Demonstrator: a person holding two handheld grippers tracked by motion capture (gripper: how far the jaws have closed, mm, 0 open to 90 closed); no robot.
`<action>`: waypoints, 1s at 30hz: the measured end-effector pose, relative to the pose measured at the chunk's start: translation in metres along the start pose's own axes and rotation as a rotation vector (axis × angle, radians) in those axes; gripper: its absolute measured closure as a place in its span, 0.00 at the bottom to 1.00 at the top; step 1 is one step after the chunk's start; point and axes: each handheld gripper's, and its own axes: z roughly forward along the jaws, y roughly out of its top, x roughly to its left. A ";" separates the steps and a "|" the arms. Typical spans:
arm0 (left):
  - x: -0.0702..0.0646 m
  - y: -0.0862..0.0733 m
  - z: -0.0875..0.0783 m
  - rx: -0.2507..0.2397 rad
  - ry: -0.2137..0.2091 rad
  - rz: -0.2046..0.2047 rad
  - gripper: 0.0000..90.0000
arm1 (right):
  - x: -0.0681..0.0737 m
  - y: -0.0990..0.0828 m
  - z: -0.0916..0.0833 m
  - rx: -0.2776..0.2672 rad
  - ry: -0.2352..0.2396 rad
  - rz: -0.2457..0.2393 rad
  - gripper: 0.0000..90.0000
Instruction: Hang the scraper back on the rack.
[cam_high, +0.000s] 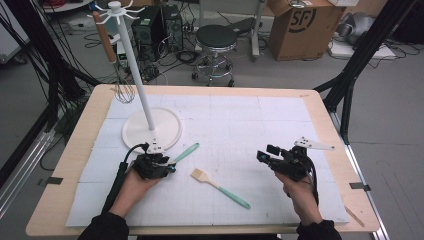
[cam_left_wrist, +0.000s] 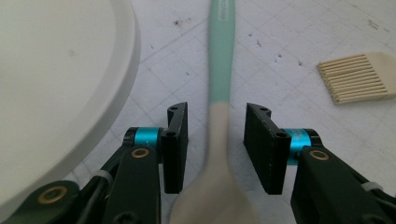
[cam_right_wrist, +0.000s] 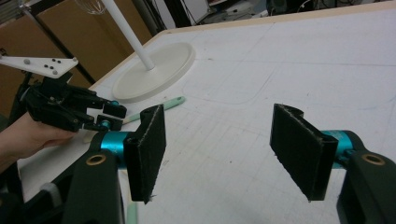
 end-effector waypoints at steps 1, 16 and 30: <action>-0.001 0.000 0.000 0.000 0.006 -0.002 0.68 | 0.000 0.000 0.000 -0.003 -0.001 -0.006 0.39; -0.010 -0.002 -0.002 -0.001 0.010 0.027 0.89 | 0.001 -0.001 0.005 0.003 -0.034 -0.022 0.38; -0.004 -0.001 -0.001 0.010 -0.025 -0.040 0.89 | 0.001 -0.001 0.005 0.000 -0.044 -0.024 0.39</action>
